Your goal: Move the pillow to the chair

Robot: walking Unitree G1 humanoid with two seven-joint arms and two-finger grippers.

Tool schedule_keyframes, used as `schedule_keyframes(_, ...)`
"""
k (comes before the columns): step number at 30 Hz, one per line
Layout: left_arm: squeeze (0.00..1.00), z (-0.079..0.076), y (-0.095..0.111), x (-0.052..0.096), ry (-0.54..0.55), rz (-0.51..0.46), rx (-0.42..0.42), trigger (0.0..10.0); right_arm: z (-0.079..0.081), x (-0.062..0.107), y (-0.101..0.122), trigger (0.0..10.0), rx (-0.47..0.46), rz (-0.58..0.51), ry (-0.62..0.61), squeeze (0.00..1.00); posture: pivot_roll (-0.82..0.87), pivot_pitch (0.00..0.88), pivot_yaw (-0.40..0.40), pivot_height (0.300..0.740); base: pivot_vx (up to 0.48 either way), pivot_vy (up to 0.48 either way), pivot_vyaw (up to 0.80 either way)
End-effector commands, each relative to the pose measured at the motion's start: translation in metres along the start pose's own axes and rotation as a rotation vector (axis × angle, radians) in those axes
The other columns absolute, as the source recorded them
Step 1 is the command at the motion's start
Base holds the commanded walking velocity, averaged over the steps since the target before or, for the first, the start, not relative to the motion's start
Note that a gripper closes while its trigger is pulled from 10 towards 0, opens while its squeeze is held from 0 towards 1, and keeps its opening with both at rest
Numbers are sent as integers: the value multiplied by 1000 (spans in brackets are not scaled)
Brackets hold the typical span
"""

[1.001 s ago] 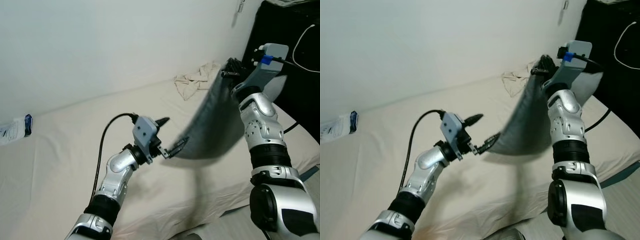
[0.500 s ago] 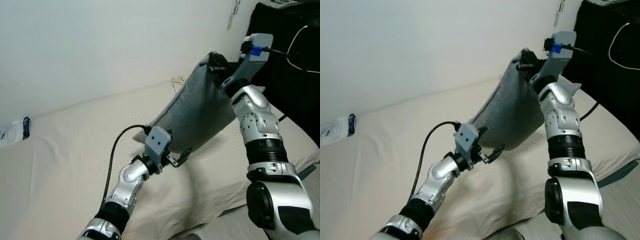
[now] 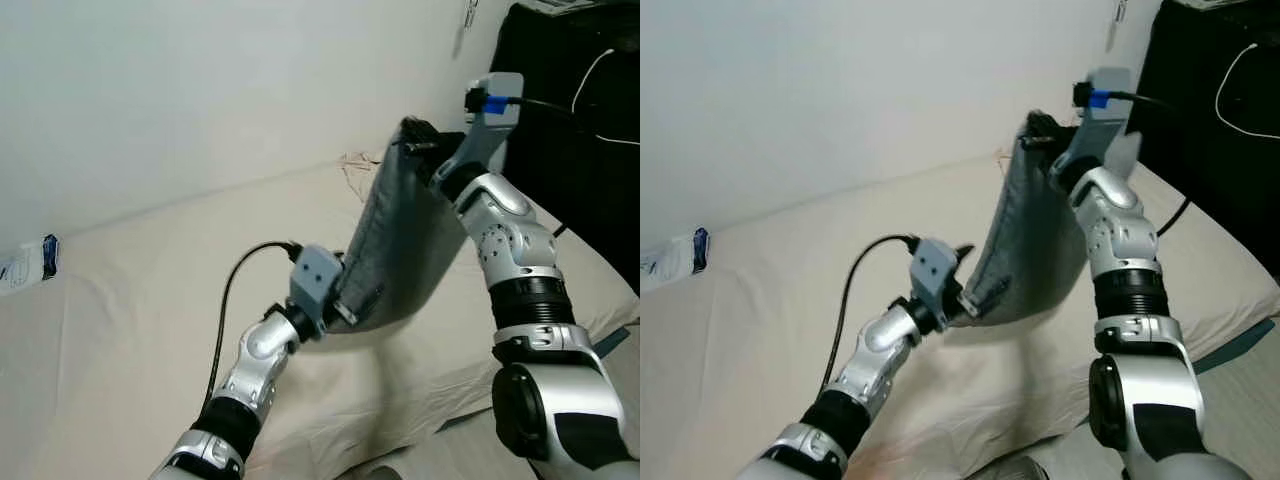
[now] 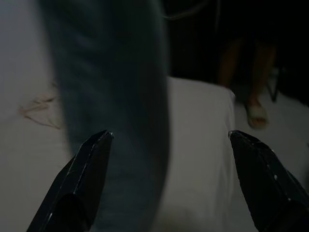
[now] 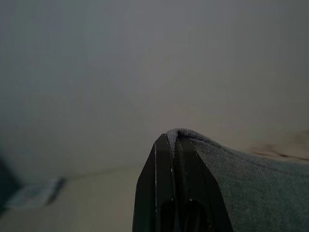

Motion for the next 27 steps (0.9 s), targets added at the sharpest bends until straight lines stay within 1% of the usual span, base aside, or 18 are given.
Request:
schedule_keyframes(1,0,-6,-13,4,-15,58,2,10000,22,-6,17,0,-20,-64,120,0,-283,62,20,740,0,0,0)
schedule_keyframes(4,0,-8,-16,2,9,79,-6,10000,34,-5,14,0,-61,-38,198,0,-286,64,21,740,0,0,0)
schedule_keyframes(7,0,-7,-19,-1,46,102,-40,10000,43,-3,7,0,-65,11,272,0,-289,64,20,740,0,0,0)
schedule_keyframes(8,0,-6,-20,-1,68,112,-51,10000,46,-2,5,0,-46,30,295,0,-289,64,20,740,0,0,0)
schedule_keyframes(10,0,-5,-20,-2,82,119,-56,10000,47,-1,3,0,-32,42,310,0,-289,64,20,740,0,0,0)
schedule_keyframes(11,0,1,-20,-2,133,124,-56,10000,48,1,-1,0,-25,67,318,0,-292,63,21,740,0,0,0)
schedule_keyframes(15,0,13,-17,-1,214,123,-60,10000,45,2,-3,0,-17,91,304,0,-293,62,20,740,0,0,0)
schedule_keyframes(16,0,13,-17,-1,214,123,-60,10000,45,2,-3,0,-17,91,304,0,-293,62,20,740,0,0,0)
schedule_keyframes(17,0,18,-17,0,248,122,-60,10000,44,1,-4,0,-14,98,293,0,-293,61,18,740,0,0,0)
schedule_keyframes(18,0,25,-16,2,290,130,-68,10000,41,1,-6,0,-12,110,280,0,-292,58,18,740,0,0,0)
schedule_keyframes(20,0,33,-17,5,336,143,-79,10000,38,2,-9,0,-1,132,258,0,-289,55,14,740,0,0,0)
schedule_keyframes(23,0,37,-24,12,332,177,-77,10000,30,2,-23,0,25,194,191,0,-289,55,14,740,0,0,0)
schedule_keyframes(24,0,37,-24,12,332,177,-77,10000,30,2,-23,0,25,194,191,0,-289,55,14,740,0,0,0)
schedule_keyframes(25,0,37,-33,20,314,224,-71,10000,24,4,-33,0,14,217,143,0,-284,48,11,740,0,0,0)
schedule_keyframes(27,0,40,-55,43,304,331,-60,10000,14,9,-51,0,-19,250,49,0,-276,42,9,740,0,0,0)
Point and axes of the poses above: a point about 5 cm out from each wrist's last joint towards the gripper, its own x axis pointing back from the gripper into the wrist, its own y axis along the axis of the wrist's last joint, z = x × y, the point moved 1 cm from there along -x, pointing out of the wrist towards the gripper, and after that the axes turned 2 degrees about x, right-handed, at the moved point
